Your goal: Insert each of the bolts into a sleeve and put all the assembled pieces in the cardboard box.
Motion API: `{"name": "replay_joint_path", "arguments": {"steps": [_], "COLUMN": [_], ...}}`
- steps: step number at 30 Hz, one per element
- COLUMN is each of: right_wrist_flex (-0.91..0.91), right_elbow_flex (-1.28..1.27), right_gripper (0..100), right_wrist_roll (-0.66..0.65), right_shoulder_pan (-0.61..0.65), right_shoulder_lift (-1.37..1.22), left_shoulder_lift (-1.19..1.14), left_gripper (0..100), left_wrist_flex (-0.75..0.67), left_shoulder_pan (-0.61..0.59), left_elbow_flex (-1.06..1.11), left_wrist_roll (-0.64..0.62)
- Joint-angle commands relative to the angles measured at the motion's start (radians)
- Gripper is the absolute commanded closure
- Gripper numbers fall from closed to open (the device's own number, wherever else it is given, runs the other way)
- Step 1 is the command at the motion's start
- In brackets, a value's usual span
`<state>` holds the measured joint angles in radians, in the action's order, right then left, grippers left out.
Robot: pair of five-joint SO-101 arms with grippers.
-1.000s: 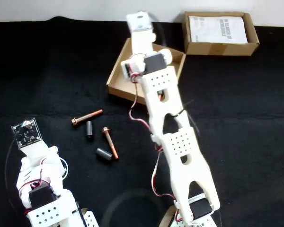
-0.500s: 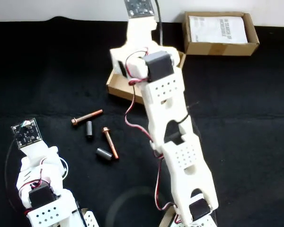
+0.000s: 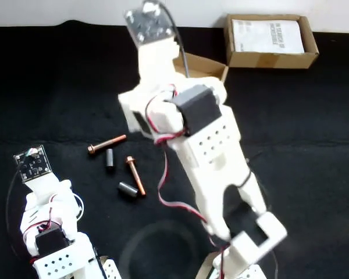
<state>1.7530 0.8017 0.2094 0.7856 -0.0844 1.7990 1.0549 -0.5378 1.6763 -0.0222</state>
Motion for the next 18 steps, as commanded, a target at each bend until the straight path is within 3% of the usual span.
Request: {"name": "replay_joint_path", "arguments": {"steps": [1,7,18], "right_wrist_flex": [0.008,0.008,-0.008], "right_elbow_flex": [-0.262,-0.573,-1.018], "right_gripper": [99.1,99.1,98.7], "right_wrist_roll": [0.002,-0.009,-0.206], "right_shoulder_pan": [0.045,0.136,0.242], "right_shoulder_lift": [0.168,0.298,0.369], "left_shoulder_lift": [0.002,0.002,0.007], "left_gripper": [99,99,99], "left_wrist_flex": [0.002,0.002,0.021], "left_shoulder_pan": [-0.007,-0.007,-0.007], "left_elbow_flex": [0.019,0.019,0.019], "left_wrist_roll": [0.006,0.006,0.006]}}
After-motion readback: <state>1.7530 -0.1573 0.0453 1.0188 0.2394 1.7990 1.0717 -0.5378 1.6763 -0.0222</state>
